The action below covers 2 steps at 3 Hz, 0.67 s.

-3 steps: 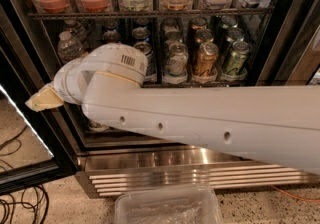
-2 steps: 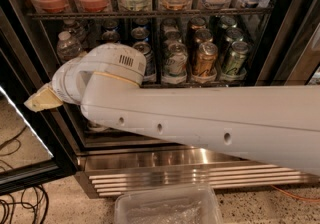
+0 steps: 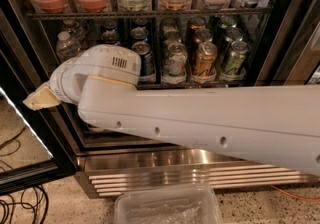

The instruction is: Pick water bottle from middle shelf of fridge

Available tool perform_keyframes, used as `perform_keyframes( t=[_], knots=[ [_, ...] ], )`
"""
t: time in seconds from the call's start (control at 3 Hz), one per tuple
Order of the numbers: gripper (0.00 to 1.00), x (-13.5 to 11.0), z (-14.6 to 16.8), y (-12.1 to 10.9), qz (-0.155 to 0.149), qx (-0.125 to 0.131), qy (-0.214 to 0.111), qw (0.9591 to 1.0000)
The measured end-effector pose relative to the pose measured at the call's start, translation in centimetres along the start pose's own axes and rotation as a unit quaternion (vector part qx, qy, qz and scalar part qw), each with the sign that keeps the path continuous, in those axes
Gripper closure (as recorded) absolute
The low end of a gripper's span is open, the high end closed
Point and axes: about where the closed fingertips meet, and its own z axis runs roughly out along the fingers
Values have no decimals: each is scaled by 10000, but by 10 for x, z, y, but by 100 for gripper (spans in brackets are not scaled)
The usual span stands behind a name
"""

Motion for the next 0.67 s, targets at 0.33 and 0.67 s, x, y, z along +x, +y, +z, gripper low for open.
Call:
perform_keyframes(
  t=[0.33,0.67],
  knots=[
    [0,5,13,19,41,169,137,9998],
    [0,16,39,58,117,216,263,9994]
  ],
)
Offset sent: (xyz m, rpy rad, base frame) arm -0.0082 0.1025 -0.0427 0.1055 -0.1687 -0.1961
